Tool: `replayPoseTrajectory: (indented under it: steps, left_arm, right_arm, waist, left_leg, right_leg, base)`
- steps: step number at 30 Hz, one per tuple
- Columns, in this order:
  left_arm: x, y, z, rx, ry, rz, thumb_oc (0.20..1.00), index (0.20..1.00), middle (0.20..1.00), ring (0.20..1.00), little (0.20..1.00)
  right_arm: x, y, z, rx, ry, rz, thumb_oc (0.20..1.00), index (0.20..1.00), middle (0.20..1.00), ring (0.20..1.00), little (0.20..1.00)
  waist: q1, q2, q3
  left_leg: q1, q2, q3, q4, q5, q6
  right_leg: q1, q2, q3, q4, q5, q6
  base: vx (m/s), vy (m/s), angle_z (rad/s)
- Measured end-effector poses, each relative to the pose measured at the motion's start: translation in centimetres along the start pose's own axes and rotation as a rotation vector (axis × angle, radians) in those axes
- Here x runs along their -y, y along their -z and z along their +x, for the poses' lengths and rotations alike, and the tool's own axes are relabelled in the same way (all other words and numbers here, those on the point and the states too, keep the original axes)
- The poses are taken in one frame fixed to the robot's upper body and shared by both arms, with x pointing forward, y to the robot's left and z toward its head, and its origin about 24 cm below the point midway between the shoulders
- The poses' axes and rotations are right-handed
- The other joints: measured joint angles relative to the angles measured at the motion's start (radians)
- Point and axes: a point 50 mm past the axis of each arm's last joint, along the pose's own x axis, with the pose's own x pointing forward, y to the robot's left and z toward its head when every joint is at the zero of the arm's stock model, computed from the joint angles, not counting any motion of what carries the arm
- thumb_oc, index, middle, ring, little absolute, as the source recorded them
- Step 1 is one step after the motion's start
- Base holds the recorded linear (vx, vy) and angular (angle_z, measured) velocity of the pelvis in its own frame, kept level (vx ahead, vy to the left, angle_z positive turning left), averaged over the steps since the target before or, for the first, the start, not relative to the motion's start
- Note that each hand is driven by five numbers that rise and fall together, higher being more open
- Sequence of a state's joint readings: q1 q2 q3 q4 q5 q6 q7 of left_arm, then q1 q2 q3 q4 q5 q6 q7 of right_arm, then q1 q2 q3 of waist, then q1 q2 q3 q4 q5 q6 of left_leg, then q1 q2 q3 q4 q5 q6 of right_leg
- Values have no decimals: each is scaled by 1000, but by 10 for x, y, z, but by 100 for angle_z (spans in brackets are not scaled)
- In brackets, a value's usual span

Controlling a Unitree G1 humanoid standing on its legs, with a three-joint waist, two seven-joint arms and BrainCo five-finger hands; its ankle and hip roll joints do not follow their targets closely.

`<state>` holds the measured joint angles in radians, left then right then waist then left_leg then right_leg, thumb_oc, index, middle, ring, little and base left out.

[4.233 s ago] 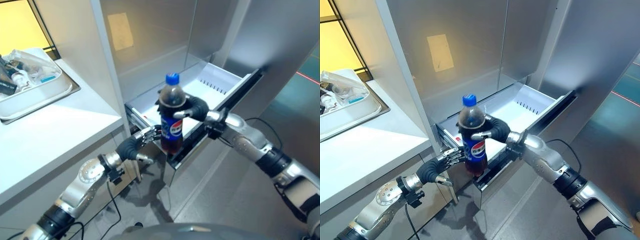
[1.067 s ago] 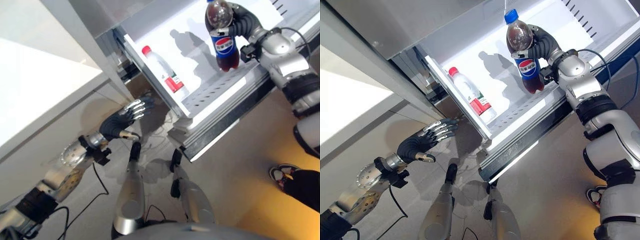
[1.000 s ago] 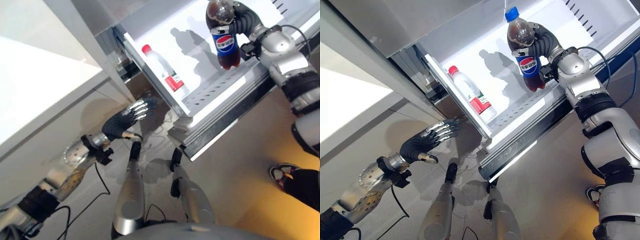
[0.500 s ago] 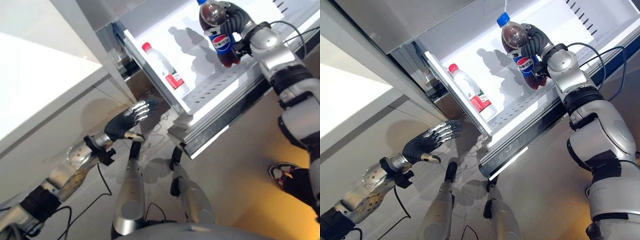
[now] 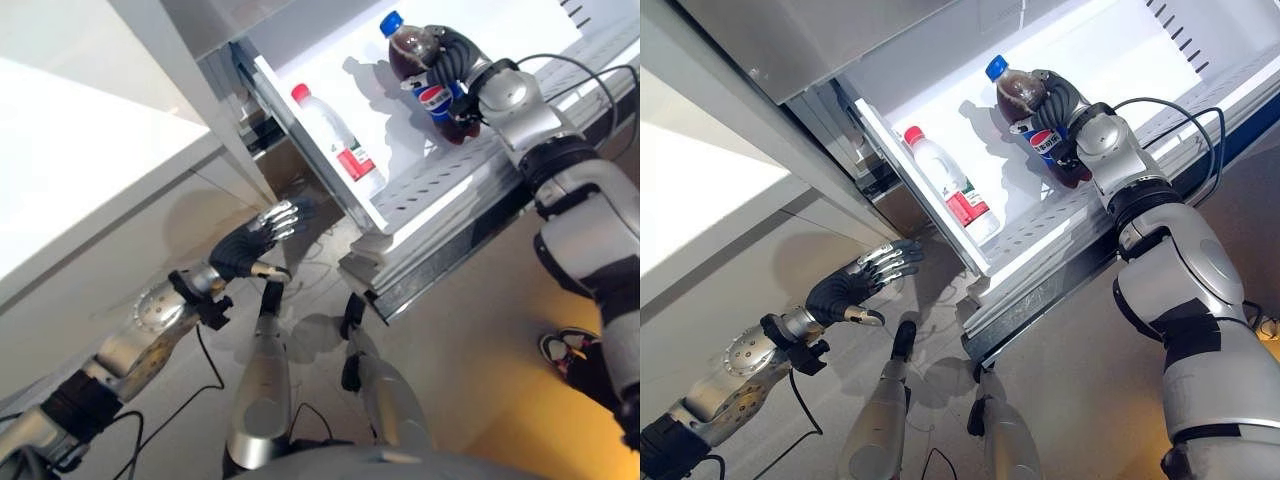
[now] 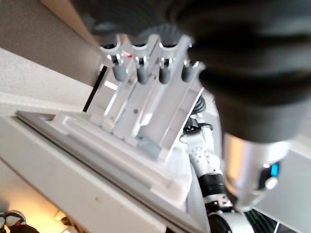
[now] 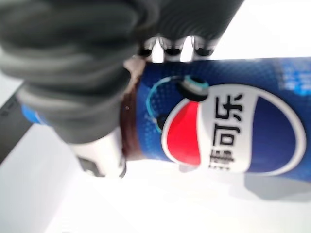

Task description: Take the drinks into the refrigerator

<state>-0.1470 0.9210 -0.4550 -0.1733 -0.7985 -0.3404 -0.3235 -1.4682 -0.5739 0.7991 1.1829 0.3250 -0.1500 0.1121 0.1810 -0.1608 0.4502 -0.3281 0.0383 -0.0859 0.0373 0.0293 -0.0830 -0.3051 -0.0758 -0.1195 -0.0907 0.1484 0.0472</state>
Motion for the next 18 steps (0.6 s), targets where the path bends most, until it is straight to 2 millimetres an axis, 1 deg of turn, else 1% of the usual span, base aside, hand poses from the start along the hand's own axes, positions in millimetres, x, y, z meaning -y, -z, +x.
replayPoseTrajectory:
  steps: [5, 11, 17, 18]
  left_arm:
    - [0, 1, -1, -3, -6, -2, 1000, 1000, 1000, 1000, 1000]
    - [0, 1, -1, -5, -16, -4, 1000, 1000, 1000, 1000, 1000]
    - [-1, 1, -1, -5, -24, -3, 1000, 1000, 1000, 1000, 1000]
    - [-1, 1, -2, -5, -24, -3, 1000, 1000, 1000, 1000, 1000]
  right_arm:
    - [-9, -8, 2, 29, -35, -28, 200, 200, 200, 200, 200]
    - [-8, -14, 3, 45, -37, -38, 200, 200, 200, 200, 200]
    - [-9, -19, 5, 54, -41, -78, 200, 200, 200, 200, 200]
    - [-9, -19, 5, 53, -43, -86, 416, 416, 416, 416, 416]
  waist:
    - [-1, 0, 0]
    - [-1, -3, 0]
    - [1, -11, -1]
    - [1, -11, -1]
  left_leg:
    - [-5, 0, 0, 1, 0, 0]
    - [-22, 1, 0, 11, -1, -2]
    - [-41, 1, -3, 18, -1, -3]
    - [-43, 1, -5, 18, -1, -3]
  right_leg:
    - [-4, 0, -1, 0, 0, 0]
    - [-15, 2, -2, 0, 4, -4]
    - [-30, 2, -4, 0, 8, -4]
    - [-30, 2, -6, 0, 8, -4]
  base:
    - [0, 0, 0]
    - [0, 0, 0]
    - [0, 0, 1]
    - [-3, 3, 6]
